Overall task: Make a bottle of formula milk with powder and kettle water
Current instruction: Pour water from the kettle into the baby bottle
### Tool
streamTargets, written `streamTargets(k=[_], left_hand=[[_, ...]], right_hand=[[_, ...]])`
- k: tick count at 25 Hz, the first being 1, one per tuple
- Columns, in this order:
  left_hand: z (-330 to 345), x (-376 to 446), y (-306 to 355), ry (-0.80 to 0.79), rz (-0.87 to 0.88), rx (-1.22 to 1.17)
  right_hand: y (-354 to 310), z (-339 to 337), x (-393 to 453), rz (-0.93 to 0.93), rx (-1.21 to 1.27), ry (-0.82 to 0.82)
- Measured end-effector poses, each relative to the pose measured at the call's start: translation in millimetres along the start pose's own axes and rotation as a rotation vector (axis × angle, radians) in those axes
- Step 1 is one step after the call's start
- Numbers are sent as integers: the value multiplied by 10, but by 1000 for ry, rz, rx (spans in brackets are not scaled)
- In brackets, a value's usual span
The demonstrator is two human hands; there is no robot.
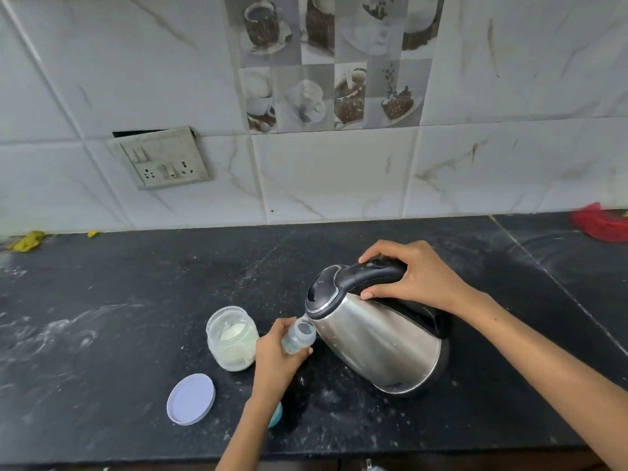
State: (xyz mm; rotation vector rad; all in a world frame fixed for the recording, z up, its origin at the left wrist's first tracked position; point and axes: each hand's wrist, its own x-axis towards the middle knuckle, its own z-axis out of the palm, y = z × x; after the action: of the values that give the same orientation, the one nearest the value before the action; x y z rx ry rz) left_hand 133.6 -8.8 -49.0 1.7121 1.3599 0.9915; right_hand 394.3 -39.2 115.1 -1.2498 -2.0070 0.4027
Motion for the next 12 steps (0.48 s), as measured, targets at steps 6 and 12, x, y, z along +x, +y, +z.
streamTargets(k=[6, 12], left_hand=[[-26, -27, -4, 5, -2, 4], [-27, -6, 37, -13, 6, 25]], right_hand=[[-132, -71, 175, -16, -87, -130], [-257, -118, 344, -7, -175, -212]])
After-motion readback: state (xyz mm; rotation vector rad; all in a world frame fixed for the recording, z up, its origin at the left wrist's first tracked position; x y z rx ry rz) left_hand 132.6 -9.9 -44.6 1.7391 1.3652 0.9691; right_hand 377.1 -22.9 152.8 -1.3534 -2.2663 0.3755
